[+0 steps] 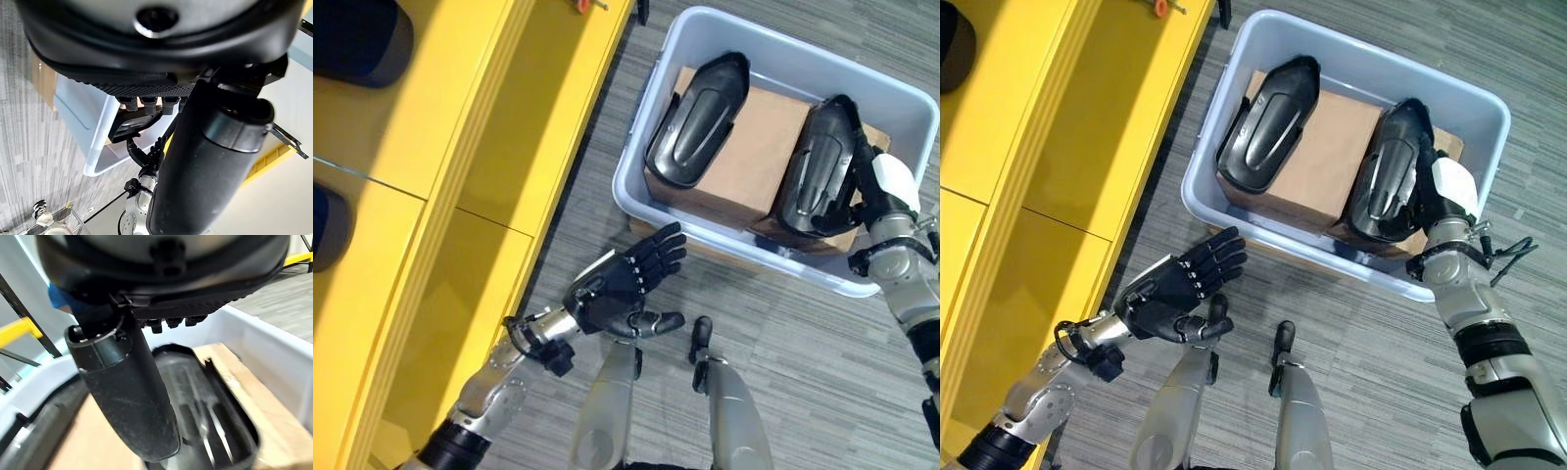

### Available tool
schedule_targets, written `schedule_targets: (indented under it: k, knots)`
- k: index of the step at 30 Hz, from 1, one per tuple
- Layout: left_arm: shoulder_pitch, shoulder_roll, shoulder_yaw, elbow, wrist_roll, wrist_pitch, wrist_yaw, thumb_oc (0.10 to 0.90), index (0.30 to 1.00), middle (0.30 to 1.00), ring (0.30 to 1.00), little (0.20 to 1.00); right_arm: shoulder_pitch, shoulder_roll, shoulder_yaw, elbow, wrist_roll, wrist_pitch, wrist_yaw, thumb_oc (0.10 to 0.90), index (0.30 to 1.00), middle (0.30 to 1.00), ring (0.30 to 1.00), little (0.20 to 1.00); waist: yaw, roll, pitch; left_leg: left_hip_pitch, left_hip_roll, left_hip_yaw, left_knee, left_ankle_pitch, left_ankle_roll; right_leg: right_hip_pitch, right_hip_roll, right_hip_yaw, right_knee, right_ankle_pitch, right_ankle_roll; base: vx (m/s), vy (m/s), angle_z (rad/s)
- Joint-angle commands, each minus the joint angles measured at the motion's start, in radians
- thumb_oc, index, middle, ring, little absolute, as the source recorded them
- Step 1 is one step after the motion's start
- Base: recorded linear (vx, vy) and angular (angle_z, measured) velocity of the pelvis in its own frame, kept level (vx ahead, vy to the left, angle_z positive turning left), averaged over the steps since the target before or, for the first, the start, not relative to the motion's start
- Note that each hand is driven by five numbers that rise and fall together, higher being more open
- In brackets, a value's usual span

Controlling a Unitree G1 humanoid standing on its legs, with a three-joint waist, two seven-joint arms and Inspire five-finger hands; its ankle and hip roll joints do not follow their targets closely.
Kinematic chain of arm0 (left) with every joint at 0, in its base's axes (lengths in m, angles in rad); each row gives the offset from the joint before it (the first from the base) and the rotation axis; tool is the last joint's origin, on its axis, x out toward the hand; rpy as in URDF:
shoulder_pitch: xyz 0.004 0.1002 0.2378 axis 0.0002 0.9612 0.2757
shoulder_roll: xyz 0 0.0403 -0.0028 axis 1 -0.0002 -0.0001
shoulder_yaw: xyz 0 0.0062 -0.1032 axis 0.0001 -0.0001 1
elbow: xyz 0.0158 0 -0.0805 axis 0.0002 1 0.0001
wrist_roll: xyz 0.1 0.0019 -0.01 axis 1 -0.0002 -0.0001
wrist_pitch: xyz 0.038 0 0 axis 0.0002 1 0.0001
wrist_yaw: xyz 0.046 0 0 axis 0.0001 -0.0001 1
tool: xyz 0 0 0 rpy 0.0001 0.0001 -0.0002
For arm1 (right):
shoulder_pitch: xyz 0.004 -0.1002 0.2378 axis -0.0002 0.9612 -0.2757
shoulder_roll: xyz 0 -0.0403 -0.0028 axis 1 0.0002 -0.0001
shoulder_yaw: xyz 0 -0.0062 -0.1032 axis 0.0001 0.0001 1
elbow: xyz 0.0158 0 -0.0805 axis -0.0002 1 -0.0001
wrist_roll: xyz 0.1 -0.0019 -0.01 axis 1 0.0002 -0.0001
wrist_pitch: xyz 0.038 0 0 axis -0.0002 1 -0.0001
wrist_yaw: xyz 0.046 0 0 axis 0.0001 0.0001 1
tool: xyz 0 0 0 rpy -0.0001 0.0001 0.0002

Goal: Move parts from the plastic box to the shelf.

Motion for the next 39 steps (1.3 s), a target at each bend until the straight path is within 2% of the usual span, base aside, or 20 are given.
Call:
schedule_targets:
  k: [1,5,12,21,28,33,39]
  knots:
    - [-0.010,-0.025,0.014,-0.143,-0.086,-0.081,-0.064,0.900,1.000,1.000,1.000,1.000,-0.067,-0.096,-0.065,-0.101,-0.074,-0.071,-0.110,0.900,1.000,1.000,1.000,1.000,-0.006,0.018,-0.025,0.098,-0.012,0.078,-0.062,-0.099,0.015,0.060,0.024,-0.029,0.064,-0.076,-0.004,-0.02,0.024,-0.09]
    - [-0.019,-0.037,0.020,-0.141,-0.092,-0.079,-0.062,0.900,1.000,1.000,1.000,1.000,-0.020,-0.072,-0.098,-0.223,-0.097,-0.069,-0.101,0.900,1.000,1.000,1.000,1.000,-0.021,0.010,-0.030,0.121,-0.012,0.082,-0.072,-0.103,0.013,0.082,0.025,-0.018,0.038,-0.069,0.000,-0.02,0.013,-0.01]
    - [-0.022,-0.050,0.014,-0.141,-0.079,-0.085,-0.076,0.900,1.000,1.000,1.000,1.000,0.052,-0.029,-0.101,-0.313,-0.113,-0.056,-0.059,0.900,1.000,1.000,1.000,1.000,-0.033,0.011,-0.035,0.124,-0.008,0.088,-0.076,-0.102,0.012,0.085,0.022,-0.013,0.033,-0.069,-0.001,0.00,0.000,0.00]
    - [-0.058,-0.073,-0.006,-0.120,-0.077,-0.096,-0.065,0.900,1.000,1.000,1.000,1.000,0.052,0.022,-0.066,-0.272,-0.124,-0.028,-0.042,0.900,1.000,1.000,1.000,1.000,-0.040,0.028,-0.025,0.107,-0.012,0.090,-0.073,-0.094,0.011,0.062,0.023,-0.015,0.055,-0.081,-0.010,-0.01,0.003,-0.01]
    - [-0.072,-0.089,-0.015,-0.112,-0.101,-0.069,-0.081,0.900,1.000,1.000,1.000,1.000,0.025,0.032,-0.041,-0.222,-0.108,-0.029,-0.037,0.900,1.000,1.000,1.000,1.000,-0.042,0.041,-0.025,0.082,-0.015,0.091,-0.074,-0.086,0.008,0.026,0.022,-0.018,0.082,-0.091,-0.015,-0.02,0.013,-0.02]
    - [-0.077,-0.096,-0.024,-0.115,-0.095,-0.075,-0.078,0.900,1.000,1.000,1.000,1.000,0.004,0.033,-0.028,-0.206,-0.153,-0.030,-0.046,0.900,1.000,1.000,1.000,1.000,-0.041,0.048,-0.025,0.075,-0.017,0.092,-0.079,-0.082,0.009,0.011,0.023,-0.019,0.093,-0.094,-0.017,0.00,0.003,-0.02]
    - [-0.087,-0.095,-0.032,-0.106,-0.117,-0.074,-0.090,0.900,1.000,1.000,1.000,1.000,-0.047,0.020,0.004,-0.158,-0.253,0.006,-0.089,0.900,1.000,1.000,1.000,1.000,-0.041,0.061,-0.025,0.058,-0.021,0.095,-0.068,-0.080,0.006,-0.011,0.020,-0.021,0.116,-0.102,-0.021,0.00,0.000,0.00]
